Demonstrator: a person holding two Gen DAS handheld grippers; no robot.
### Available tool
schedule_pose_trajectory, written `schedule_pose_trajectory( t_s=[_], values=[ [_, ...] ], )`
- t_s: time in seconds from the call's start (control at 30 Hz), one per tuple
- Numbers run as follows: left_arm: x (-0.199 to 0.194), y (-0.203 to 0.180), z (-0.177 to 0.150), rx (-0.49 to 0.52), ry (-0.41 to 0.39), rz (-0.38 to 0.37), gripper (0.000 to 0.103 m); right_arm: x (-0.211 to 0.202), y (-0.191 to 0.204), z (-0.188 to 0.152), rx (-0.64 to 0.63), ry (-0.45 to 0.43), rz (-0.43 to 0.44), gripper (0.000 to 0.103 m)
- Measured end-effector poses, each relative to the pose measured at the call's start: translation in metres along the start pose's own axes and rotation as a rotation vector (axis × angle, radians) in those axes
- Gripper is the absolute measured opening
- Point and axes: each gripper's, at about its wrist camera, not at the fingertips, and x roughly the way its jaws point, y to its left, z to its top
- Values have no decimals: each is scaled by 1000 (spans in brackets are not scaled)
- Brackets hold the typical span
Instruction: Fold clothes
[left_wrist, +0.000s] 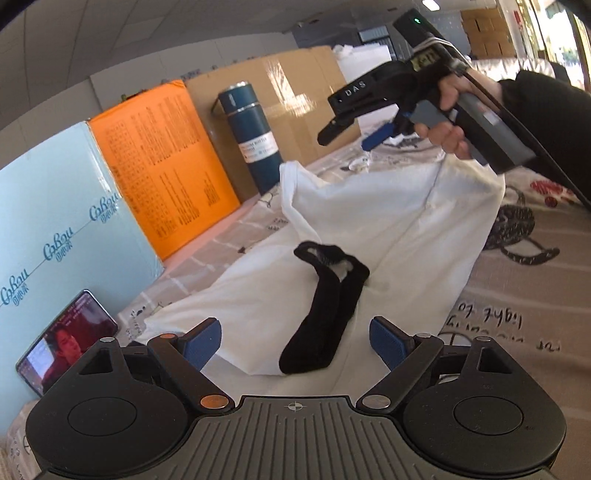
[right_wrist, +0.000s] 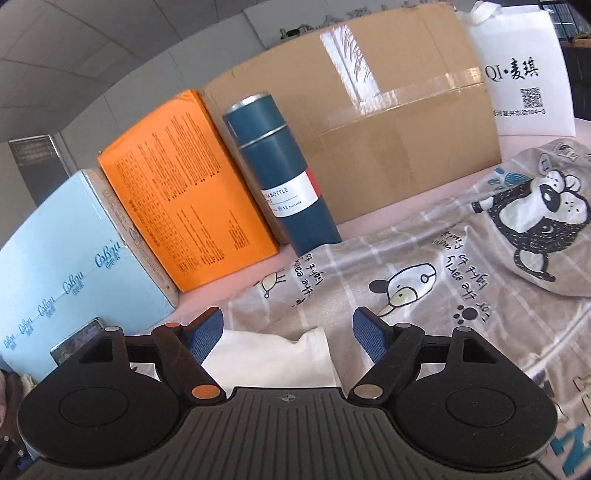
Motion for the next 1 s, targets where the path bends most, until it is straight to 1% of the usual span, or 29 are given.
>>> schedule_pose_trajectory(
  t_s=[0.07,0.2,0.23,0.27,0.3,0.33,0.37,0.4,0.43,0.47,0.5,0.53,0.57,0.6,0.63,0.7,0.73,0.8,0.87,0.93,1.0],
  values=[
    [5,6,-1,-16,21,3,90,15,-3,-2,-16,45,-3,76],
    [12,17,0,-82,20,-25,89,44,-10,-6,-49,136,-9,76],
    [15,19,1,-91,23,-39,87,51,-11,-7,-57,158,-11,76],
    [17,20,1,-101,25,-52,79,59,-13,-8,-65,181,-12,76],
    [19,21,2,-110,28,-65,73,66,-14,-9,-73,204,-14,76],
    [21,23,2,-120,31,-78,59,65,-10,-11,-105,194,-18,74],
    [23,24,2,-129,34,-92,47,63,-7,-14,-120,192,-13,61],
    [25,25,3,-139,37,-105,41,62,-4,-17,-135,190,-8,47],
    [27,27,3,-148,39,-118,26,60,-1,-20,-150,188,-3,43],
    [27,28,4,-159,31,-134,16,58,2,-23,-166,186,2,29],
    [23,29,5,-167,12,-134,13,57,5,-26,-181,184,7,14],
    [18,31,7,-173,-10,-126,8,55,8,-29,-196,182,12,11],
    [13,35,12,-172,-37,-102,8,51,7,-29,-191,165,13,7],
    [8,39,17,-169,-67,-71,8,47,6,-28,-183,147,10,5],
    [4,43,23,-154,-96,-24,8,41,5,-24,-173,118,1,5],
    [2,55,37,-123,-142,82,7,24,8,-16,-192,14,-60,5],
    [5,62,45,-106,-161,132,7,16,9,-12,-201,-38,-90,5],
    [18,73,63,-40,-199,260,7,2,14,-6,-231,-136,-160,5],
    [41,88,80,-11,-213,339,7,-8,18,-1,-261,-219,-227,5],
    [70,102,92,-23,-189,363,7,-8,18,3,-277,-260,-297,4],
    [102,111,97,-28,-146,365,7,-1,13,5,-288,-259,-346,4]
  ],
)
